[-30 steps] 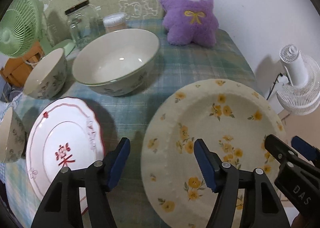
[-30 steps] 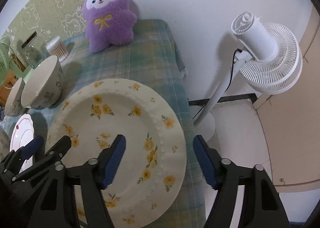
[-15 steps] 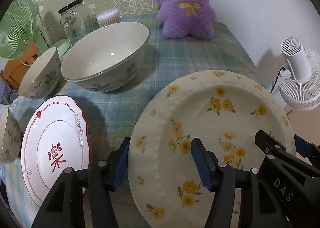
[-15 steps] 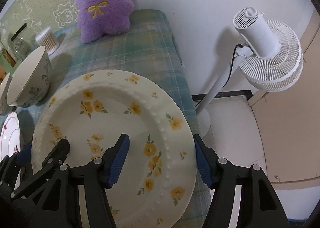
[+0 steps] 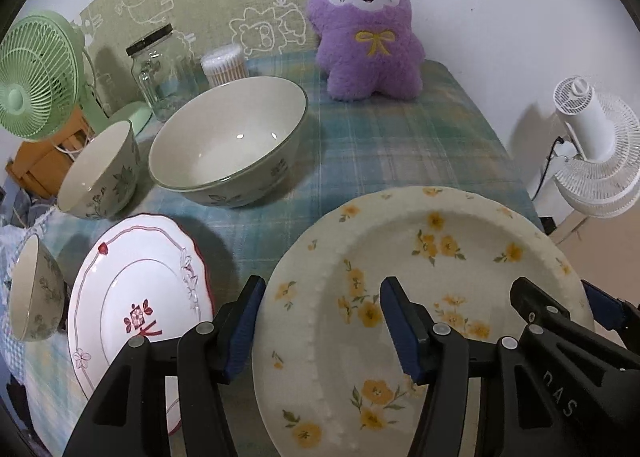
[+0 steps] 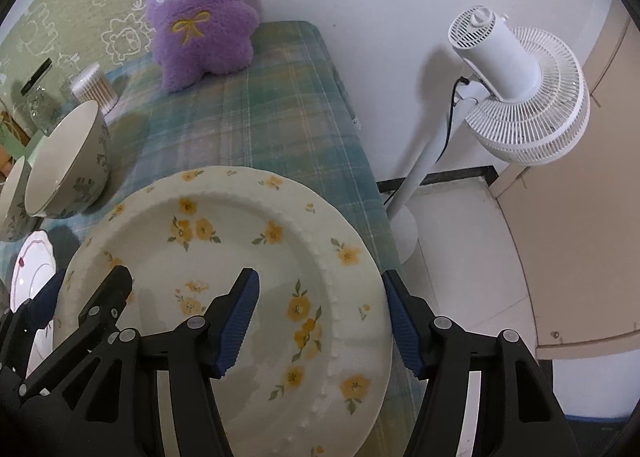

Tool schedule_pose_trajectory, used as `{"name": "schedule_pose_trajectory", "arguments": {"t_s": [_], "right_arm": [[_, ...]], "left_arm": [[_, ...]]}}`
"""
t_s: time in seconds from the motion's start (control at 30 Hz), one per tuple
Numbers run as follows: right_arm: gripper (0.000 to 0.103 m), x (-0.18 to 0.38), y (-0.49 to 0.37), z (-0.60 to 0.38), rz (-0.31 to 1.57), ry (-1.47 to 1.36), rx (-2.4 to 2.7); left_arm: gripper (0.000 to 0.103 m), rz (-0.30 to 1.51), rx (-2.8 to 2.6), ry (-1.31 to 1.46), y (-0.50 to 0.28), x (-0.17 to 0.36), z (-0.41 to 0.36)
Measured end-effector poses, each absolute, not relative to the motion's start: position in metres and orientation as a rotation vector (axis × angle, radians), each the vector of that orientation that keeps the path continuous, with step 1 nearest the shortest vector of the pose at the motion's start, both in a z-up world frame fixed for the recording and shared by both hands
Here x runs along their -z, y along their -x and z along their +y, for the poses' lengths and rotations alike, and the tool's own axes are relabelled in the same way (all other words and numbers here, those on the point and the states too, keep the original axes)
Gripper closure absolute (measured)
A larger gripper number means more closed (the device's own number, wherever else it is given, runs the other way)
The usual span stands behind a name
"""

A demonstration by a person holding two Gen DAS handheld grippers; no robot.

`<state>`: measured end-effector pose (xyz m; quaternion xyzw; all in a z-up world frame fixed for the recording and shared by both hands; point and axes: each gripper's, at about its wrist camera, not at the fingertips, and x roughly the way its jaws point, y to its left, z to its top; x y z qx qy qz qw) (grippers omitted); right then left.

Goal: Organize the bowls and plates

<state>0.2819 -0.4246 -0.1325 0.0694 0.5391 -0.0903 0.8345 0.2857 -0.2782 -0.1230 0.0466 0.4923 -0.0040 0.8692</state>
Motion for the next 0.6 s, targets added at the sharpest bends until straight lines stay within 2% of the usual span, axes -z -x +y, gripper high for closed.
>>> {"name": "schedule_pose_trajectory", "arguments": {"t_s": [0.6], "right_arm": [[0.04, 0.109, -0.217, -0.39, 1.119, -0.157, 0.207]], "left_arm": [[0.043, 1.022, 0.028, -0.104, -0.229, 0.103, -0.246]]}}
